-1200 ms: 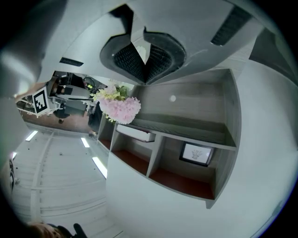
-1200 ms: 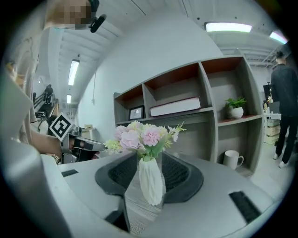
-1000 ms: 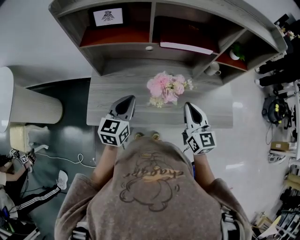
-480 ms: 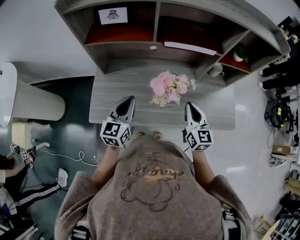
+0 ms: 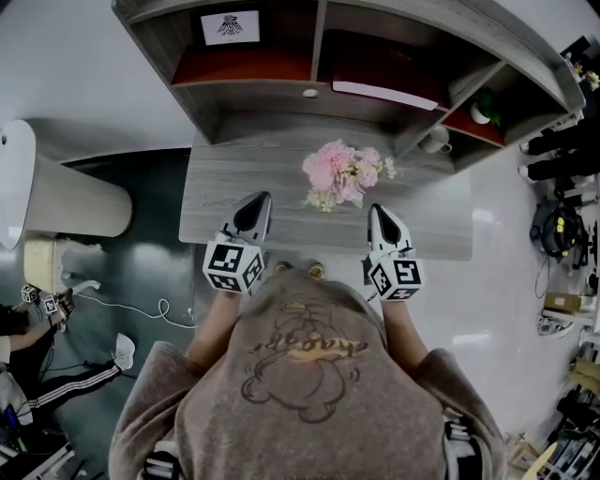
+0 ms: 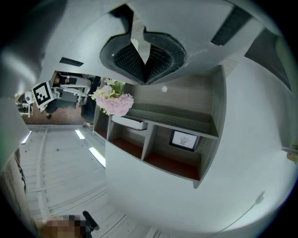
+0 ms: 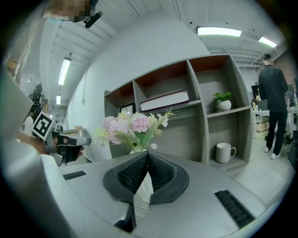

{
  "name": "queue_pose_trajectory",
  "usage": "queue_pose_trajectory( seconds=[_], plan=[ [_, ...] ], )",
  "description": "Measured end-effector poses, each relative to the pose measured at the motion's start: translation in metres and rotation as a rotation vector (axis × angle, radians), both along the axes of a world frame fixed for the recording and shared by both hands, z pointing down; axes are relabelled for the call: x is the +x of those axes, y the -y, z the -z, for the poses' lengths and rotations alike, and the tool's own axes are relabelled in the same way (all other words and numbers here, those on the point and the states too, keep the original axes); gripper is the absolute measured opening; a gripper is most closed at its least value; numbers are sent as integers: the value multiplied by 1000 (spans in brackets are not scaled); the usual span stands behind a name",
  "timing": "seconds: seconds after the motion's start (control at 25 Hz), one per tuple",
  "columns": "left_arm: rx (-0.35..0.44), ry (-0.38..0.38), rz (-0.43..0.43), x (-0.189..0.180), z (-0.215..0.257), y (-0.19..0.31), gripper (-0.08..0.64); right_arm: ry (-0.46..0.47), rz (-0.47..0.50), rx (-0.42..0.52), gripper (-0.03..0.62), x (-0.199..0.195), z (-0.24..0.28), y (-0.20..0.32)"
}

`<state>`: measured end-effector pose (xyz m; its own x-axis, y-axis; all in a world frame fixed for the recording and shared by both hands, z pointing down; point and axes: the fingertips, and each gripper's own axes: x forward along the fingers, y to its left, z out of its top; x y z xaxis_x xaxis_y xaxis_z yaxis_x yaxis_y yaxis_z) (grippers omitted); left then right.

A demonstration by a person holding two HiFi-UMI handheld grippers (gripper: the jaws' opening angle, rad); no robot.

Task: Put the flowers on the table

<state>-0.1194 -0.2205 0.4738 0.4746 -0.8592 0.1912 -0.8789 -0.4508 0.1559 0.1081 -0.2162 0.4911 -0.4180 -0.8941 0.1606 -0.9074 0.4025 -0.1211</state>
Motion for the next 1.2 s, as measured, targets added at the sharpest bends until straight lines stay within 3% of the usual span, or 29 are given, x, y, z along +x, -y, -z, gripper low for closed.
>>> queue_pose_trajectory(
  seconds=[1.2],
  plan=[
    [-13, 7, 6, 8, 3, 4, 11, -4, 18, -12, -2, -6, 4, 1]
  ],
)
